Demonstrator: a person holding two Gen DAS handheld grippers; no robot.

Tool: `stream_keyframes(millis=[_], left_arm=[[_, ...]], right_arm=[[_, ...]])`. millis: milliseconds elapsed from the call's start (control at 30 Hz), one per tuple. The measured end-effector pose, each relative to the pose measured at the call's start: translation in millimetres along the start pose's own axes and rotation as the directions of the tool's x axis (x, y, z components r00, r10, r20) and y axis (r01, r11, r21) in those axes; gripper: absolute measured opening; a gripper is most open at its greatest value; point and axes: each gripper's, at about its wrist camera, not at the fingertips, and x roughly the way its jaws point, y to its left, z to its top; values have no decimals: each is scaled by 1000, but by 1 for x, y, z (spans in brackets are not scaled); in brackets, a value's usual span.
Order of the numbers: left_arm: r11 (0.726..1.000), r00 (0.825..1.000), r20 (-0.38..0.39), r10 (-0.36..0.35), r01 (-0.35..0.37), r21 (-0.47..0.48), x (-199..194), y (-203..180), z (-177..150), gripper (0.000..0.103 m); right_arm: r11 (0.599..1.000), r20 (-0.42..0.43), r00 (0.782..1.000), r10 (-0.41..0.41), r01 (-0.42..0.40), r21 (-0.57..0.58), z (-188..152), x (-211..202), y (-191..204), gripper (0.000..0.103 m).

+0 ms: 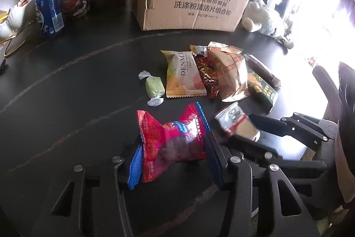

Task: Organize snacks
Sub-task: 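Grasp the pink snack packet with the left gripper while the right gripper grasps the clear biscuit packet, then lift both held packets and carry them over the open cardboard box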

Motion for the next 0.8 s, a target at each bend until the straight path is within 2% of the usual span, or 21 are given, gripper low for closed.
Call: stream_keyframes(millis=[233, 500, 800], left_arm=[[1000, 1000, 17, 3, -3, -12, -6, -2, -1, 42], [1000, 997, 76, 28, -28, 3, -25, -9, -1, 41], [999, 989, 143, 44, -45, 5, -51, -20, 14, 41]], right_arm=[[999, 5, 1000, 24, -24, 39, 0, -2, -6, 36], [999, 60, 998, 14, -16, 31, 5, -24, -3, 36], [1000, 136, 991, 0, -3, 19, 21, -55, -5, 36]])
